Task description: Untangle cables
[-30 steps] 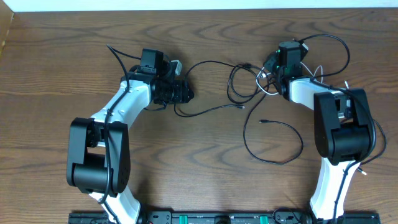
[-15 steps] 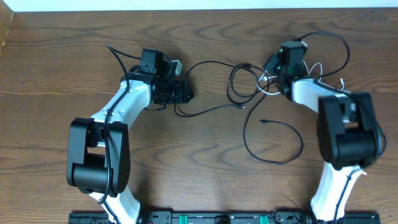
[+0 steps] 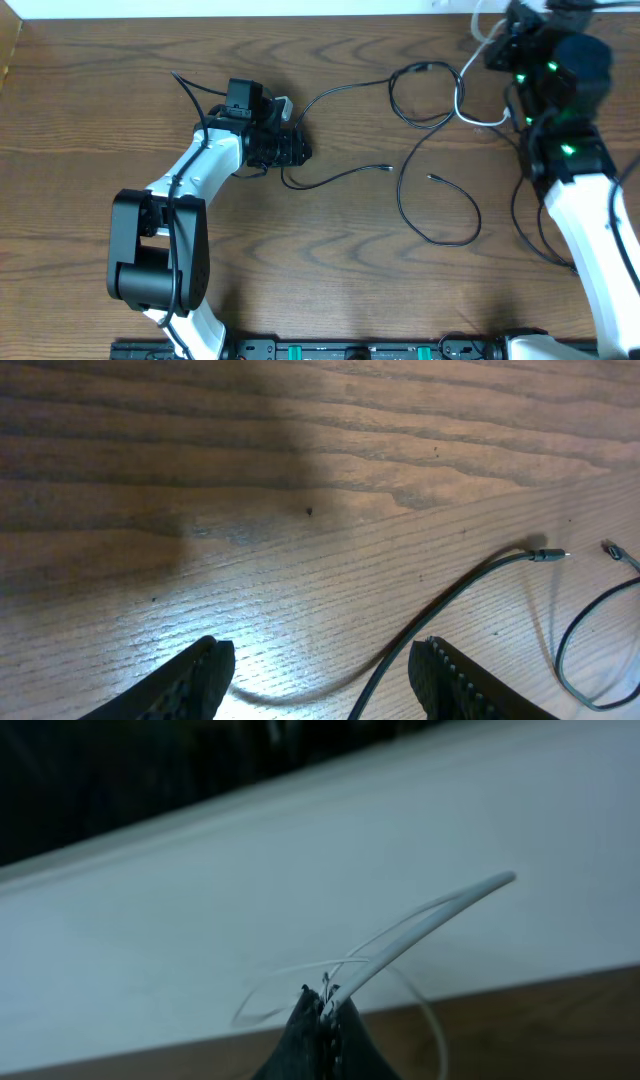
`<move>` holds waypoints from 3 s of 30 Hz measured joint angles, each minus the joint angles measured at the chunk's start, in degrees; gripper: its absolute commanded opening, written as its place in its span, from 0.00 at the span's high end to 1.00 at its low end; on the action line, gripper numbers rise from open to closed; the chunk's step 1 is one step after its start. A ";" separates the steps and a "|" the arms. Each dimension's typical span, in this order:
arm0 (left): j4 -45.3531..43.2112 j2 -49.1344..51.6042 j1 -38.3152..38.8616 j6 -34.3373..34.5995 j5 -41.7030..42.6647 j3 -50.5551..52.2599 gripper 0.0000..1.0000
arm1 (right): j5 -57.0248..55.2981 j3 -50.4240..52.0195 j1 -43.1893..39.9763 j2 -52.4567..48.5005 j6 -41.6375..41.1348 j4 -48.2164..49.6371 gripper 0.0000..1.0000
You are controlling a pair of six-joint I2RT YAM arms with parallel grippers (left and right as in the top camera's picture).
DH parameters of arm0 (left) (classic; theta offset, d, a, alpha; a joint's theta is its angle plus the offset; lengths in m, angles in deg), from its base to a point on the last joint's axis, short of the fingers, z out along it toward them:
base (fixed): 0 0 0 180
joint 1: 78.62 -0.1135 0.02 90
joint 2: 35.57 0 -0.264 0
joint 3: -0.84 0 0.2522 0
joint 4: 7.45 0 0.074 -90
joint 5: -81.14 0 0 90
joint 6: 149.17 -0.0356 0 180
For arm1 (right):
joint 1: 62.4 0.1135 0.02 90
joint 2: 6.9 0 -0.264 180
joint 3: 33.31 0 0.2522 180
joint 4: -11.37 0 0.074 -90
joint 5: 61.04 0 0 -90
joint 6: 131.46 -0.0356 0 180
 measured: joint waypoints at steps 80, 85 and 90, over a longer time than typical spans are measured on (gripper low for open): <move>-0.20 0.00 -0.04 -0.20 1.62 0.74 0.26 | 25.94 -0.02 -24.98 -26.82 10.14 -27.30 0.01; -0.07 -2.34 -0.04 -0.37 3.74 0.76 0.02 | 29.05 -0.57 -18.64 -26.86 12.94 -29.20 0.01; -1.62 -11.19 -0.04 -0.17 4.66 0.76 0.02 | 32.24 -5.46 -13.49 -27.26 15.08 -31.21 0.01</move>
